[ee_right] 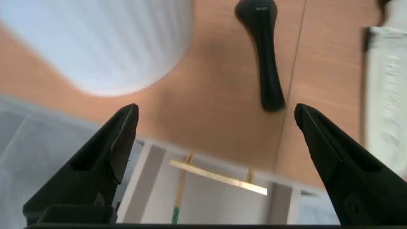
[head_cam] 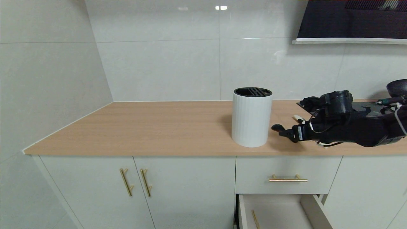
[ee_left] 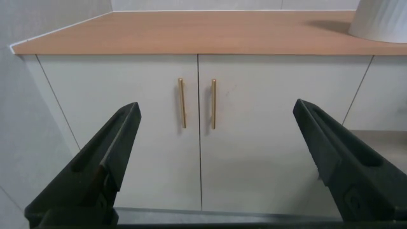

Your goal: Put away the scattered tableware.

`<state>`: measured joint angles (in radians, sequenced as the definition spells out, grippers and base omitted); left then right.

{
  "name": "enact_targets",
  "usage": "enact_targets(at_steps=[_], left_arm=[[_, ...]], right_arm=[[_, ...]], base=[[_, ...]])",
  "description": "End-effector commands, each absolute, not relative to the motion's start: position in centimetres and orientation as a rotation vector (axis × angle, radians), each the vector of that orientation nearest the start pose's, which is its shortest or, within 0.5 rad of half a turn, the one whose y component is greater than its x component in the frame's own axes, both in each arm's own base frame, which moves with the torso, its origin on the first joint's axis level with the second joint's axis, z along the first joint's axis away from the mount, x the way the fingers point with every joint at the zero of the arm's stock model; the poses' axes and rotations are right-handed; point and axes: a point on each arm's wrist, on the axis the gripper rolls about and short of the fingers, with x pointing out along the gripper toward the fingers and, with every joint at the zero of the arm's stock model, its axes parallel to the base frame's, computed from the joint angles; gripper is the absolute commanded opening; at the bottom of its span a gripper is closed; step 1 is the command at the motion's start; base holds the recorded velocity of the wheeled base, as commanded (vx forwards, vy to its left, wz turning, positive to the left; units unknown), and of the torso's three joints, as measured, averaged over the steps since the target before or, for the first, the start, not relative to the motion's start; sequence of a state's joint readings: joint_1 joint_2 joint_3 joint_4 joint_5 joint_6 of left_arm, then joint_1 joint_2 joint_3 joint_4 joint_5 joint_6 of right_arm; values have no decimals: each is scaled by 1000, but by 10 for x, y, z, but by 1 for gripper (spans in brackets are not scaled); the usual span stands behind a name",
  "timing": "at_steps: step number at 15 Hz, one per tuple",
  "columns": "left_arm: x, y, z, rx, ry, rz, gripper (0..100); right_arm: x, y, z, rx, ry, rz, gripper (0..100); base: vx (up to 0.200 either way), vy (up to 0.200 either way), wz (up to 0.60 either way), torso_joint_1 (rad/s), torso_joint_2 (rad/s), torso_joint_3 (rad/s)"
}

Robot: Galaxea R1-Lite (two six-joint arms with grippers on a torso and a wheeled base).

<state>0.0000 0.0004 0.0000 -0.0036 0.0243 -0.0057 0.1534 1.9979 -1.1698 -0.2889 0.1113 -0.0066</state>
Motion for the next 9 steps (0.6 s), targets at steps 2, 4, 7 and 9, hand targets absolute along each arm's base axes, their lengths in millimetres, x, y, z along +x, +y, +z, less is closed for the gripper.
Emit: enact_targets(at_steps=[2, 4, 7, 9], left_arm=[[-23, 1, 76, -6, -3, 25, 100], [-23, 1, 76, -6, -3, 25, 100], [-23, 1, 76, -6, -3, 25, 100], [-23, 1, 76, -6, -3, 25, 100]], right_arm=[[406, 53, 99, -30, 559, 240, 100], [416, 46, 85, -30, 539, 225, 100], [428, 38, 79, -23, 530, 205, 100], [430, 38, 78, -20, 528, 206, 100]], base=[[0, 0, 0, 0, 0, 0], [0, 0, 0, 0, 0, 0], [0, 0, 0, 0, 0, 0], [0, 0, 0, 0, 0, 0]])
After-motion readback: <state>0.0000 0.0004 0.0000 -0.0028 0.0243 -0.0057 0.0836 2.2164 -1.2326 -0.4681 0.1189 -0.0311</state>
